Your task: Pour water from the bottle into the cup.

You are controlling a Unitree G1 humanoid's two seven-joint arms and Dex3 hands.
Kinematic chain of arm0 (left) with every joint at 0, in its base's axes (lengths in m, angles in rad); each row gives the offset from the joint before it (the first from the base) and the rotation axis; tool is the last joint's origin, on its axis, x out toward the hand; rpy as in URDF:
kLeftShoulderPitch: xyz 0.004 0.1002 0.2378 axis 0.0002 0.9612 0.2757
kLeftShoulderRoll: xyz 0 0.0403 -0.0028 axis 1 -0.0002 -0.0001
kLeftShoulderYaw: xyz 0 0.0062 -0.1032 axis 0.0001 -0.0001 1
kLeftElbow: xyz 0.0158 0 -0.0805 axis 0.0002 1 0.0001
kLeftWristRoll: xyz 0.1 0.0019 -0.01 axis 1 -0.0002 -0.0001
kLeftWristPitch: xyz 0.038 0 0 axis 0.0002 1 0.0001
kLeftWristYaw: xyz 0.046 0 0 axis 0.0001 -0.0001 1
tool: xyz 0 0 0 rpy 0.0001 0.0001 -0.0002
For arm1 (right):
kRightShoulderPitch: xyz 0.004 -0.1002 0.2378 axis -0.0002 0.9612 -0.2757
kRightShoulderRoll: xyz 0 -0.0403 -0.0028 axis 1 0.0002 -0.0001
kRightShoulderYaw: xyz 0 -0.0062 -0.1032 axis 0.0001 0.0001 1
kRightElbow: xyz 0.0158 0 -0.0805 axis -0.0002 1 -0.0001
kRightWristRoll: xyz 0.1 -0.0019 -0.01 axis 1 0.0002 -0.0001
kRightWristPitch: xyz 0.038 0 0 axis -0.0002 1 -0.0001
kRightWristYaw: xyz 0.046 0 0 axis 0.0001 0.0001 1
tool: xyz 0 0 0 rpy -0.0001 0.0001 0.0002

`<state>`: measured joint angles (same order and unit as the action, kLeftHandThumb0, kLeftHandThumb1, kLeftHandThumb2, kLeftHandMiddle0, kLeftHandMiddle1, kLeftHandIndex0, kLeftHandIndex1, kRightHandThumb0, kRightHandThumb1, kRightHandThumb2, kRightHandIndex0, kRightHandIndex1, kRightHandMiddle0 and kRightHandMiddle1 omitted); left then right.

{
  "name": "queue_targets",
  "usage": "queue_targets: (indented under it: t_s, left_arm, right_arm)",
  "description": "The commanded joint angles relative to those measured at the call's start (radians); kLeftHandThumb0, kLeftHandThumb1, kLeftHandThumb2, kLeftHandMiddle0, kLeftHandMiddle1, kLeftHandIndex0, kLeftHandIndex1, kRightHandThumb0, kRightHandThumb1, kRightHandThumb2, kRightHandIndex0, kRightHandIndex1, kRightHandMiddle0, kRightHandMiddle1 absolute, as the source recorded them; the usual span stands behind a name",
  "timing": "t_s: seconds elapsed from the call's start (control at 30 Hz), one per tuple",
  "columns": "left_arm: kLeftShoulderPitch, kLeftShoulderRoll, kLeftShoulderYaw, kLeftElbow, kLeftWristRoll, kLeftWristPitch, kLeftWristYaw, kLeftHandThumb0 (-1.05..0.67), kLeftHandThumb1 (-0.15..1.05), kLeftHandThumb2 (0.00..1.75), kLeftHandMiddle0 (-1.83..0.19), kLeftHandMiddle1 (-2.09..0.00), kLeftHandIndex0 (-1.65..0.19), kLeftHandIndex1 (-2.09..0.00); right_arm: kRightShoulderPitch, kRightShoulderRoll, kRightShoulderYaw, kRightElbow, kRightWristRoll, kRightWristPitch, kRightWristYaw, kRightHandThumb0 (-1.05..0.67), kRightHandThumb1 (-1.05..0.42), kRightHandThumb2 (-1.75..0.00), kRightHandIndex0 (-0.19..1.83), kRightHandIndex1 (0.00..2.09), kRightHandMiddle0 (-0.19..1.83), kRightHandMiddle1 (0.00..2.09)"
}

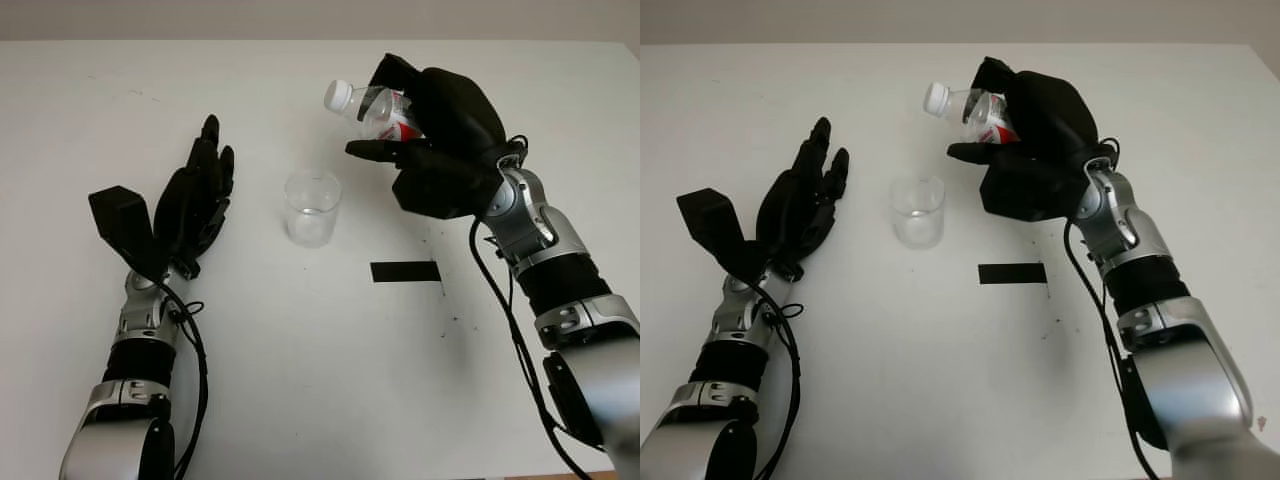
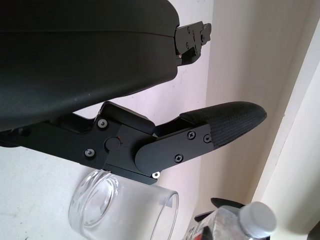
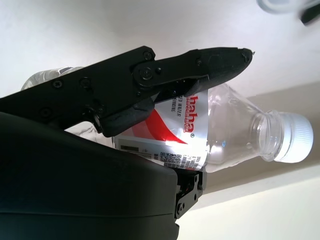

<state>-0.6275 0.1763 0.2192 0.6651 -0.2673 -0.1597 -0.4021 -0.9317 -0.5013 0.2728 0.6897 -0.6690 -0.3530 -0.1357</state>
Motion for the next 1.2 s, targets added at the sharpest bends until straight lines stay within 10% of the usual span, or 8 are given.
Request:
queue_targets:
  t_s: [0.0, 1.17]
  left_arm:
    - [0.008, -0.006, 0.0, 0.011, -0.001, -0.002, 0.003, -0.84, 1.05, 0.76, 0.19, 0.0, 0.19, 0.0]
    - [-0.014, -0.027, 0.007, 0.046, -0.017, -0.004, -0.003, -0.84, 1.05, 0.74, 0.19, 0.0, 0.19, 0.0]
  right_arm:
    - [-0.043, -0.037, 0.021, -0.007, -0.04, -0.028, -0.029, -0.43, -1.05, -0.27, 1.42, 2.09, 1.12, 2.09]
    - [-0.132, -0.146, 0.168, 0.016, -0.318, -0.149, -0.261, -0.47, -1.05, -0.34, 1.35, 2.09, 0.89, 2.09]
